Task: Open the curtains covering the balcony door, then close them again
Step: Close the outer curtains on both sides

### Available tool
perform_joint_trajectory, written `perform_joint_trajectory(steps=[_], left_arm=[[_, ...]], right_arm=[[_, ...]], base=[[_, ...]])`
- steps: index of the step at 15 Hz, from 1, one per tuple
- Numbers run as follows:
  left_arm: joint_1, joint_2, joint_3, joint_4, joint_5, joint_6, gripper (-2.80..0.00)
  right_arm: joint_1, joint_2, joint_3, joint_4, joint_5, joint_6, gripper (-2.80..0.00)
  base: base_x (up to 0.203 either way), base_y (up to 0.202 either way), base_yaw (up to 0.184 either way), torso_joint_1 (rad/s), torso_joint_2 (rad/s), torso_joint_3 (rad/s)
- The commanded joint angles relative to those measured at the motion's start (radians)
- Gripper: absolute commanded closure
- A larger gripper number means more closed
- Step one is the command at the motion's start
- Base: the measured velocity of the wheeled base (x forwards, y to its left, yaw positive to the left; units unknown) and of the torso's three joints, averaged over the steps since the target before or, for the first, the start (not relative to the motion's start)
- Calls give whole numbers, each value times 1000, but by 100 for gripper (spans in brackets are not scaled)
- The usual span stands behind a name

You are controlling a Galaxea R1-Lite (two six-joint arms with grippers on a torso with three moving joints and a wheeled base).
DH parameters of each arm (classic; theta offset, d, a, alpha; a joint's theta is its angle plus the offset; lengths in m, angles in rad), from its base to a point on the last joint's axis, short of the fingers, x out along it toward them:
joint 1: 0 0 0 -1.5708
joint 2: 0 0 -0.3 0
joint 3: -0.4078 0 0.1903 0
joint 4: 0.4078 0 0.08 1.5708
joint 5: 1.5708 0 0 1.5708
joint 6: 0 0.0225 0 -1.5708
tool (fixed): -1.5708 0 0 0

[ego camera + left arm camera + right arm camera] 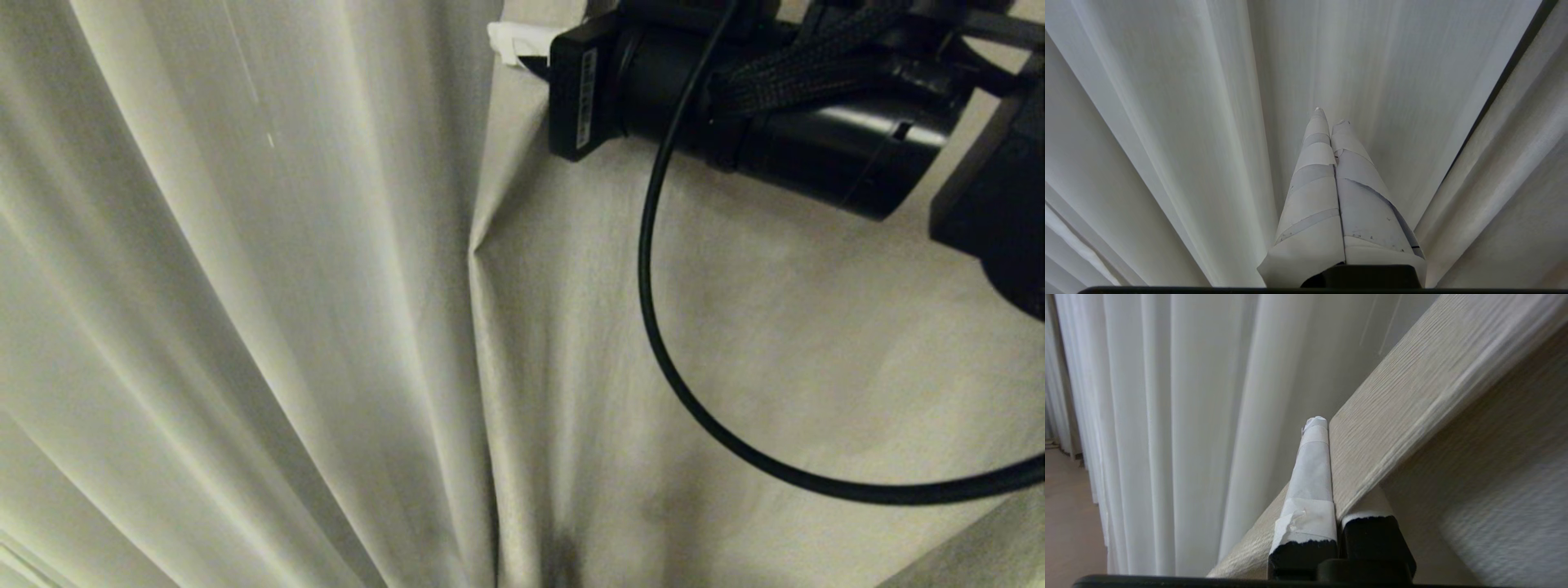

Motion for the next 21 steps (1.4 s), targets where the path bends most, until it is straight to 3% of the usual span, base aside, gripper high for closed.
perform_joint_trajectory(steps=[1, 6, 10, 16, 21], left_arm=[[0, 0, 0, -1, 1, -1, 0], [1, 0, 0, -1, 1, 1, 0], [0, 0, 0, -1, 1, -1, 0], [0, 0, 0, -1, 1, -1, 0], [0, 0, 0, -1, 1, -1, 0]], right_arm=[[11, 8, 0, -5, -1, -3, 0], [22, 17, -2, -7, -54, -4, 0], [48, 22, 1, -44, -146, -10, 0], [116, 33, 6, -133, -165, -114, 0], [162, 42, 12, -156, -196, -128, 0]], base=[[0, 0, 0, 0, 0, 0], [0, 0, 0, 0, 0, 0], [0, 0, 0, 0, 0, 0], [0, 0, 0, 0, 0, 0], [0, 0, 0, 0, 0, 0]])
